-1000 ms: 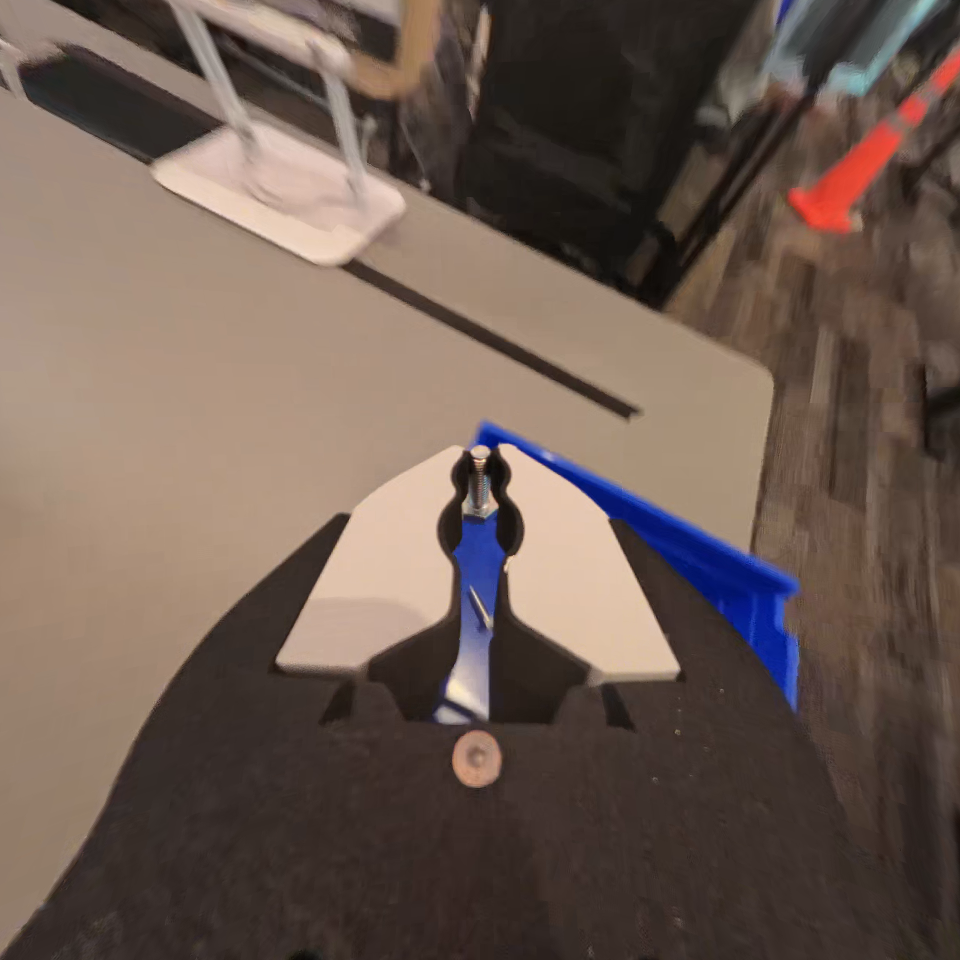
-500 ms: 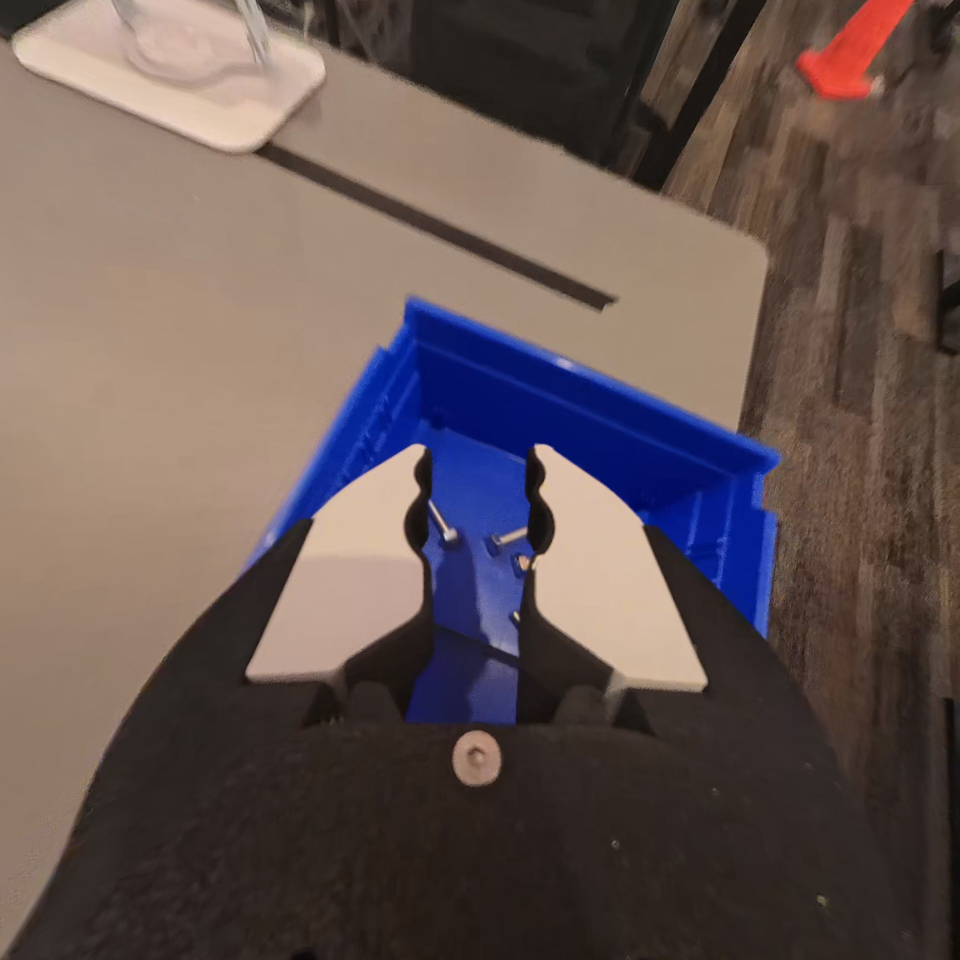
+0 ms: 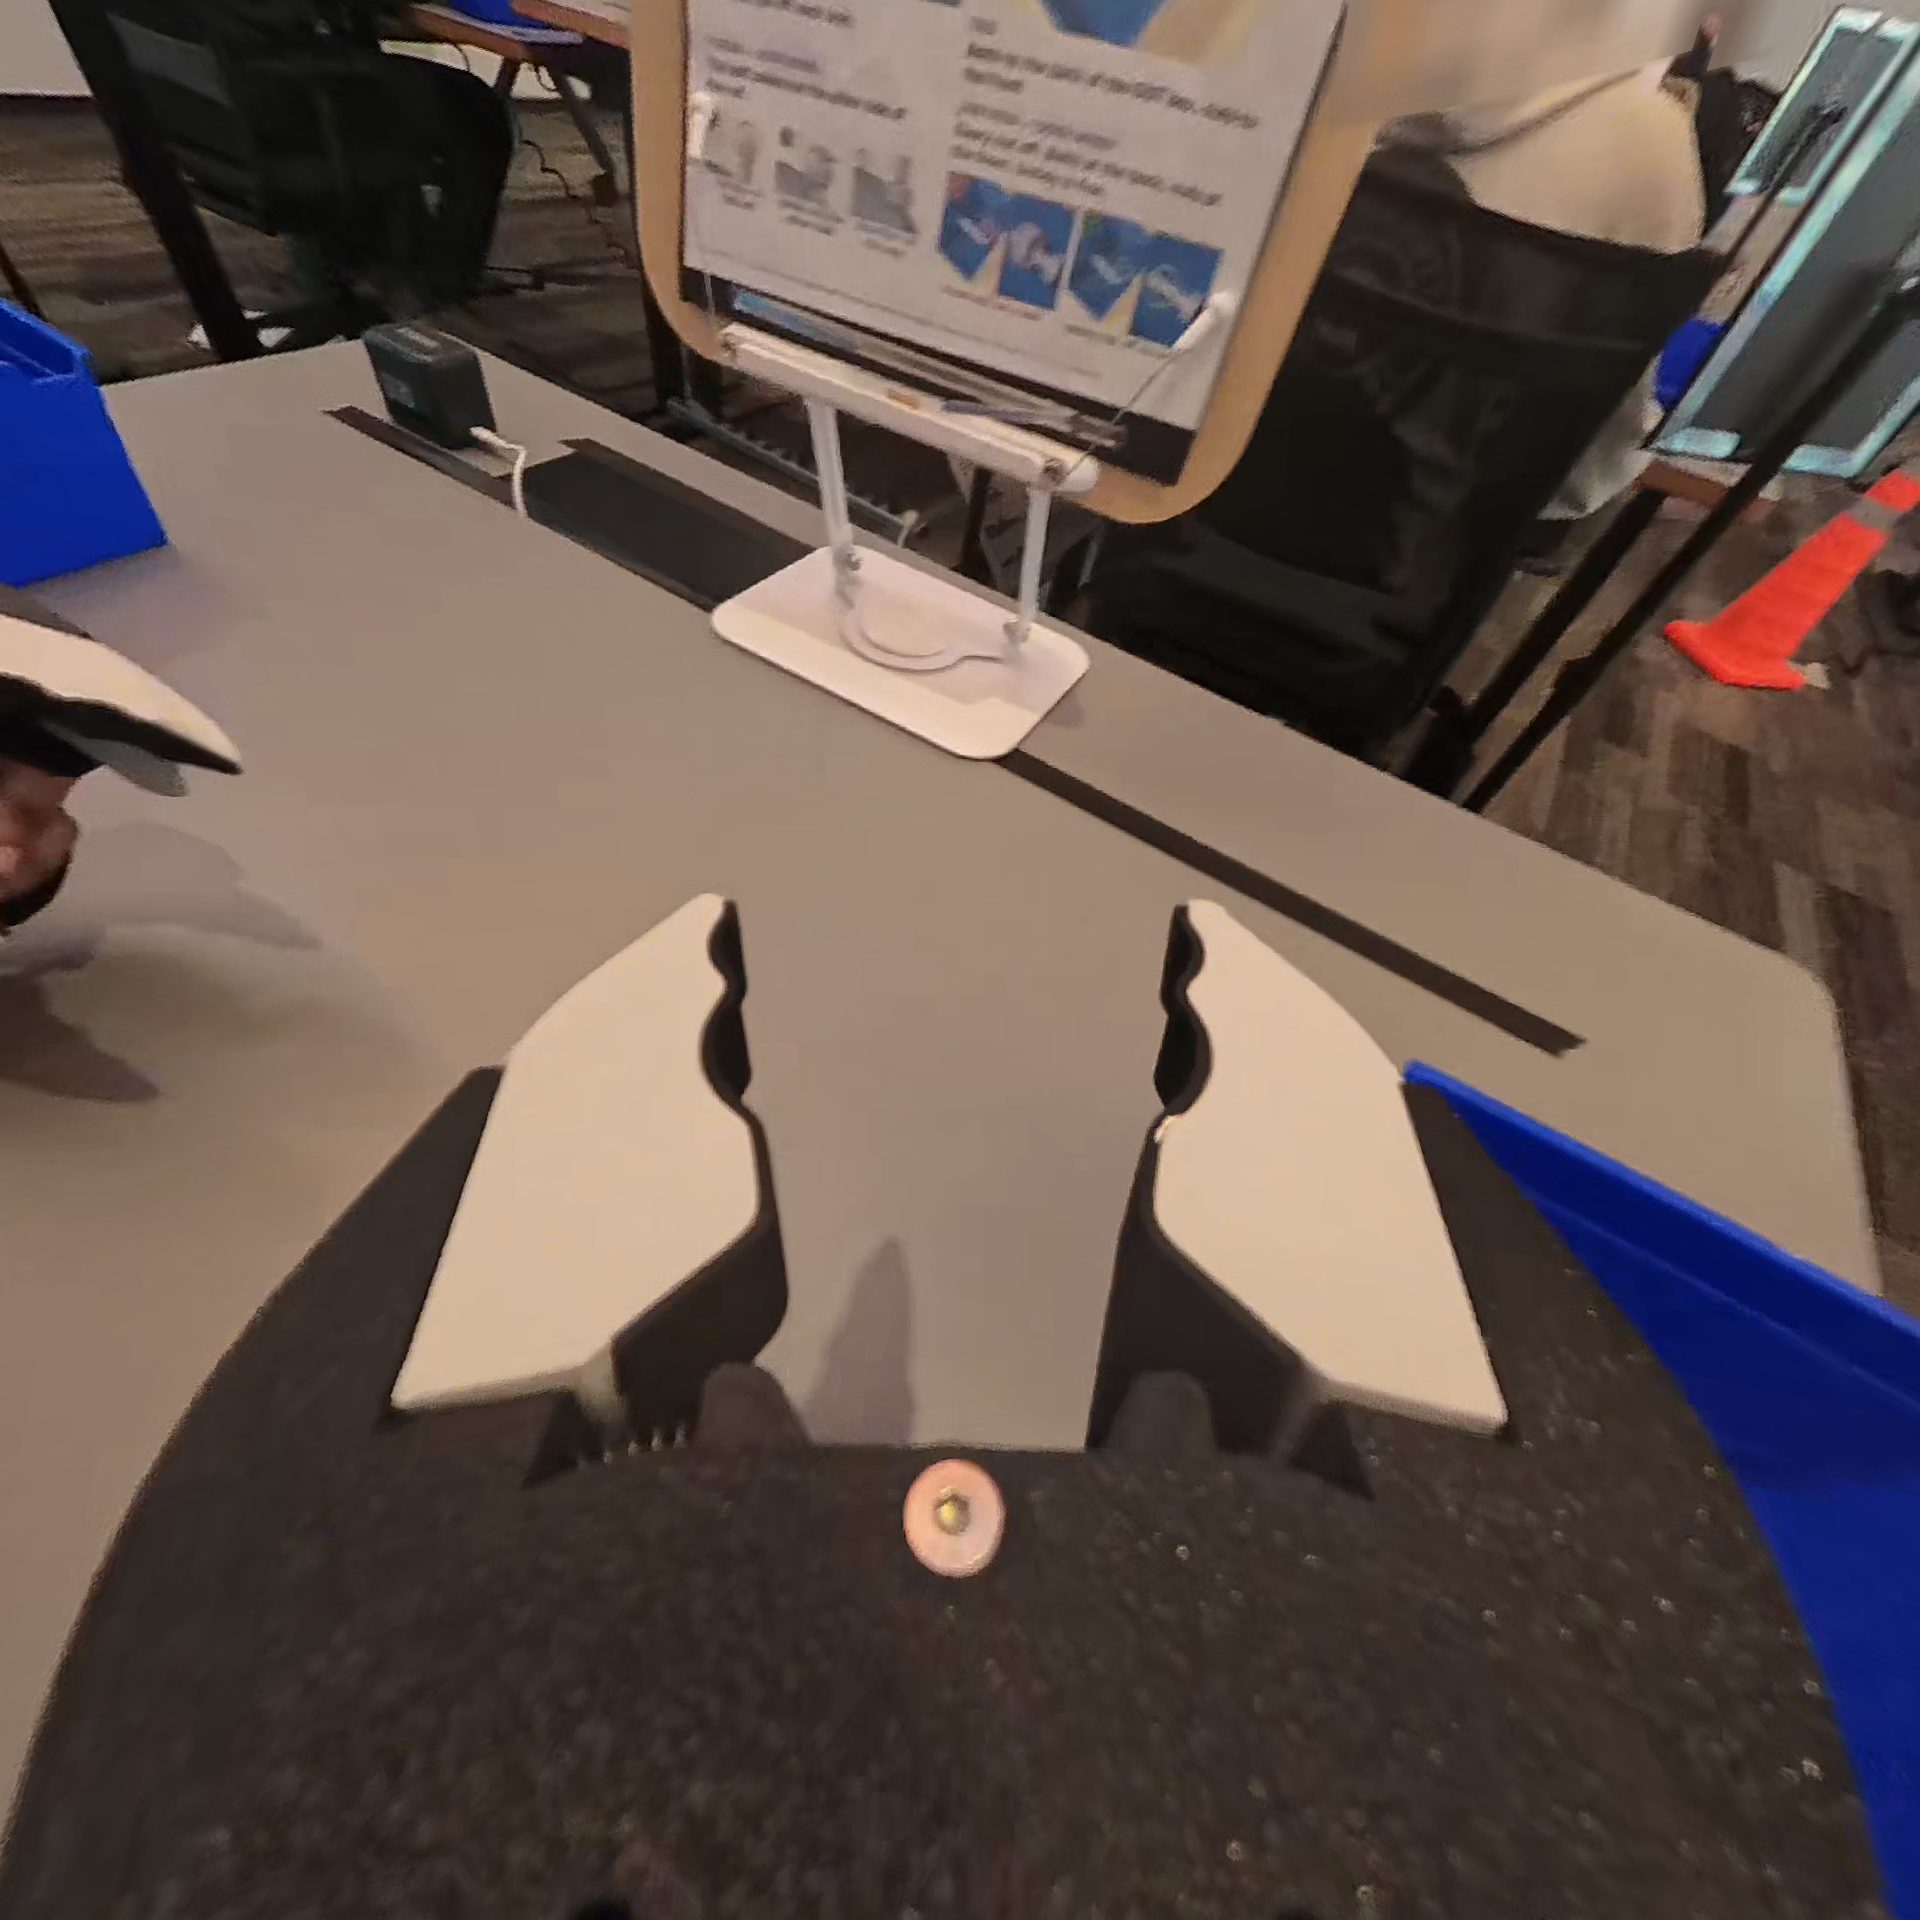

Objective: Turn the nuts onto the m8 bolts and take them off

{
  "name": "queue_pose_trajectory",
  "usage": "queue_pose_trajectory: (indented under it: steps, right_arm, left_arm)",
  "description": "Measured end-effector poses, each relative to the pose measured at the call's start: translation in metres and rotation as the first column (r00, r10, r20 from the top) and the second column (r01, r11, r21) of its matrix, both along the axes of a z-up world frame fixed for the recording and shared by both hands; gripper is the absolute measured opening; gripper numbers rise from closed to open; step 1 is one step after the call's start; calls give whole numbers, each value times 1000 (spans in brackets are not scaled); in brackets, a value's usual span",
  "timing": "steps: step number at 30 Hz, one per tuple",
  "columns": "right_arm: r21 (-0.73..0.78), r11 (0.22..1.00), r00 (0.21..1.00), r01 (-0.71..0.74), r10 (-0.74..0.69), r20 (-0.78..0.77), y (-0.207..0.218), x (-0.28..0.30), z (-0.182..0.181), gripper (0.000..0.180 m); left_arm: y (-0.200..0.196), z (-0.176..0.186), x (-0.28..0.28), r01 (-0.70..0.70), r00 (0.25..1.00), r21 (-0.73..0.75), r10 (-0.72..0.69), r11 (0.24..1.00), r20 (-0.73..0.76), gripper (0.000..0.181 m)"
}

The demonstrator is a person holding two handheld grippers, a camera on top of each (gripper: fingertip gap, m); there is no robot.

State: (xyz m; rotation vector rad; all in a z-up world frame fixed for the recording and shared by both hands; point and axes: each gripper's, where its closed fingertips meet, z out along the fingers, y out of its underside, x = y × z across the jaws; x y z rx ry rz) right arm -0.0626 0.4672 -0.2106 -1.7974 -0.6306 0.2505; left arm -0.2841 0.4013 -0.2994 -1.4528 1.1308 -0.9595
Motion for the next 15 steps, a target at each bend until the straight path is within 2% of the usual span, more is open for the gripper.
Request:
queue_pose_trajectory:
  steps: [3,15]
  right_arm:
    - [-35,999,1000,-8,7,-23,0,-19,-20,87]
    - [7,995,988,104,-103,-114,3,-35,-63,91]
  left_arm:
    - [3,0,-3,-17,1000,-5,17,1000,2,69]
    - [20,-2,-16,-95,995,-27,95,995,5,69]
